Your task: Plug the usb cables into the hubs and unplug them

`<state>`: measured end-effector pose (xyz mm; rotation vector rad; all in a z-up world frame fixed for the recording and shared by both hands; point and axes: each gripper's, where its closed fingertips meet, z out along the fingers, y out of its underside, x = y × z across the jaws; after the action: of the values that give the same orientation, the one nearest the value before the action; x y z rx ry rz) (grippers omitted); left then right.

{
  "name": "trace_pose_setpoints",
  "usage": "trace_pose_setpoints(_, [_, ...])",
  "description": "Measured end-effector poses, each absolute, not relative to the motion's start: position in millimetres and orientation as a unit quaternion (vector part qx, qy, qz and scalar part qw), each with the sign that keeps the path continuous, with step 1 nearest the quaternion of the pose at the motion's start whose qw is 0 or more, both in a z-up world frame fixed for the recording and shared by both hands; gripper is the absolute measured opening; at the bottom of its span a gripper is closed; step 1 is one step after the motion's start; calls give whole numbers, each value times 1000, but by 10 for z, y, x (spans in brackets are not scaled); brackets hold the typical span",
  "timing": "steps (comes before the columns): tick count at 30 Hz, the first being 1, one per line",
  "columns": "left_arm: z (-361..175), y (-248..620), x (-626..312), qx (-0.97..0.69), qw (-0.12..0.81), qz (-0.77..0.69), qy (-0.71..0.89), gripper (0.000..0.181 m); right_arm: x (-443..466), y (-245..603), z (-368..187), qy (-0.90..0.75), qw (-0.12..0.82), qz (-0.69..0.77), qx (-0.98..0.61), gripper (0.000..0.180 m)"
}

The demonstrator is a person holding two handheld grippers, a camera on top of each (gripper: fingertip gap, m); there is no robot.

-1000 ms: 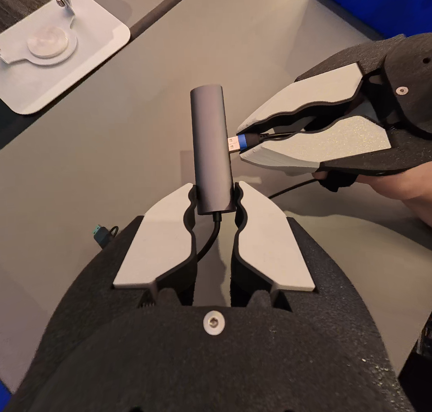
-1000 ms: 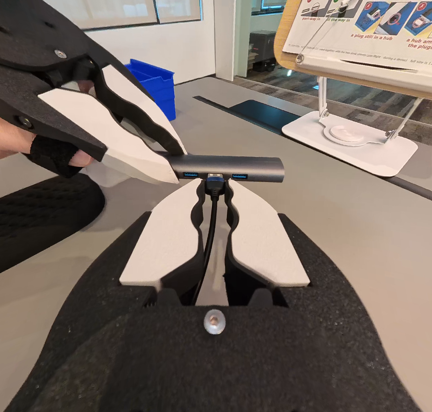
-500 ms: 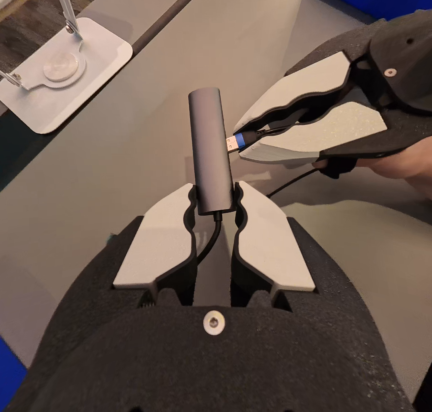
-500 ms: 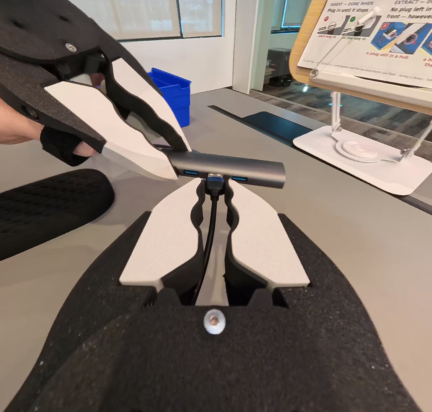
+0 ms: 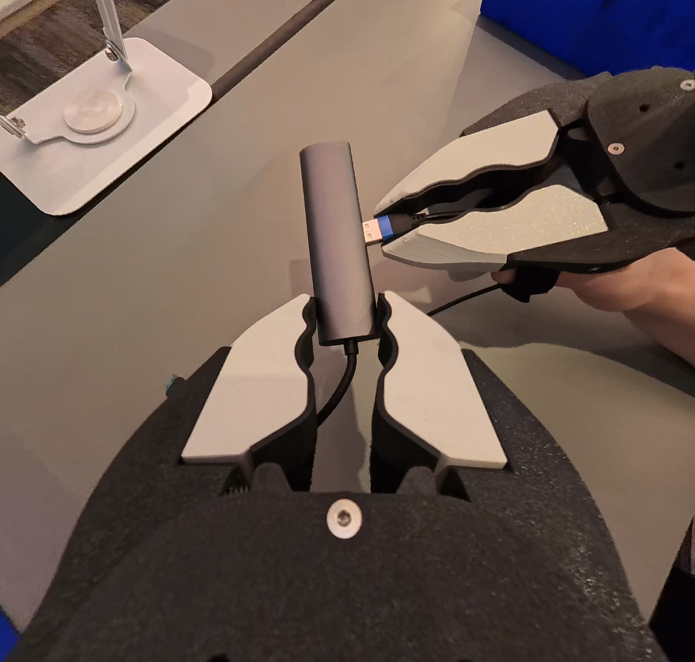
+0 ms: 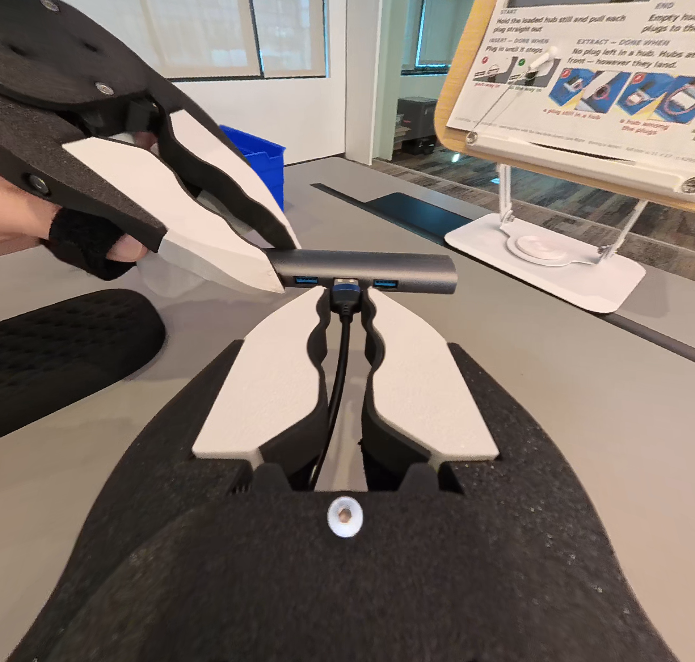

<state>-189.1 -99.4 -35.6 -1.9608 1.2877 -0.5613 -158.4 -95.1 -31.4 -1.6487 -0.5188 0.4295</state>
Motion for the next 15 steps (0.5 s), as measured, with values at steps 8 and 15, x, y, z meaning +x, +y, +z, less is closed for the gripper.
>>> trace_pose_setpoints(8, [-390,-1043,-1840,-751,356,-218,512,31,-1570,-939,-324,-223,629,191,-720,15])
trace_pose_setpoints(15, [-369,-1065,-1839,-739,364,-193,533,31,-1573,-959,-349,-237,618,210,-719,15])
